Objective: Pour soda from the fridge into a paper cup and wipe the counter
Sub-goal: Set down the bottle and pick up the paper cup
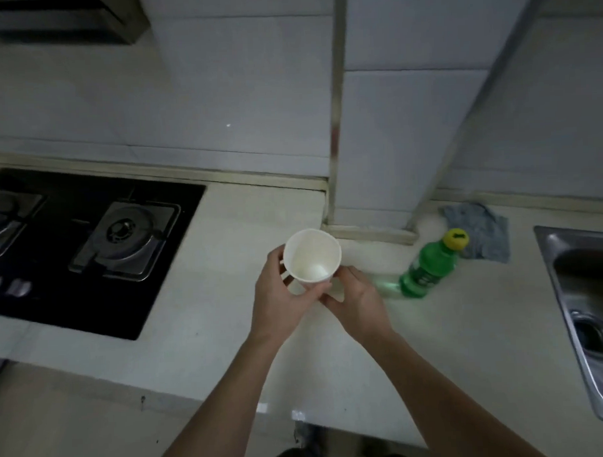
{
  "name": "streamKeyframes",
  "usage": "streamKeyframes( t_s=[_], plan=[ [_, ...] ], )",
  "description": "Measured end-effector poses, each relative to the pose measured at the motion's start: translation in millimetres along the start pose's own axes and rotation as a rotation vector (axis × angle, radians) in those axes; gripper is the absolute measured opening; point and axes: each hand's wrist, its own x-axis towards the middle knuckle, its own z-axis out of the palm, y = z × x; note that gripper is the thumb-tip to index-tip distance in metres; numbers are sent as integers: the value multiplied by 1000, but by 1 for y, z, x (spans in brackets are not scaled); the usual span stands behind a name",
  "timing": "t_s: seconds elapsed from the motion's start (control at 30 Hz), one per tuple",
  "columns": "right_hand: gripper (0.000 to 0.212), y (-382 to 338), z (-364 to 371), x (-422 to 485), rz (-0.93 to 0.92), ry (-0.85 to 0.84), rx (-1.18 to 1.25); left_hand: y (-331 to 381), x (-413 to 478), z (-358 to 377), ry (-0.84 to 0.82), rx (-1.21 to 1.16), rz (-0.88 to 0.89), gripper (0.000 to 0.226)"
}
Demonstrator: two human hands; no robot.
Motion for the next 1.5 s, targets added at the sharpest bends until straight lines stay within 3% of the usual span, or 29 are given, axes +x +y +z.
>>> streamKeyframes(
  t_s=[0.23, 0.5, 0.63, 0.77, 0.9, 1.0, 1.1, 1.17, 1.33, 1.4, 1.5],
  plan=[
    [45, 55, -35, -90, 121, 35, -89, -14, -69, 65, -149, 69, -37, 84],
    [42, 85, -46, -134, 272, 8, -96, -29, -99, 99, -261, 127, -89, 88],
    [46, 85, -47, -142, 186, 29, -189, -37, -102, 107, -352, 187, -75, 89],
    [44, 86, -40, -149, 286, 17, -193, -46, -102, 107, -393, 221, -51, 88],
    [45, 79, -38, -153, 268, 45, -194, -52, -105, 104, -403, 199, -51, 88],
    [43, 86, -35, -156, 253, -28, -265, -54, -101, 106, -445, 221, -41, 99],
    [47, 95, -41, -151, 387, -110, -284, -57, -90, 95, -554, 311, -22, 129],
    [56, 101, -58, -144, 451, -120, -318, -61, -78, 82, -584, 394, 0, 132],
    [48, 104, -130, -100, 413, 33, -421, -38, -25, 69, -492, 490, 29, 104],
    [40, 96, -156, -74, 337, 130, -455, -18, -1, 80, -453, 500, 84, 91],
    [29, 67, -187, -33, 174, 248, -517, 16, 26, 108, -499, 473, 163, 87]
  ],
)
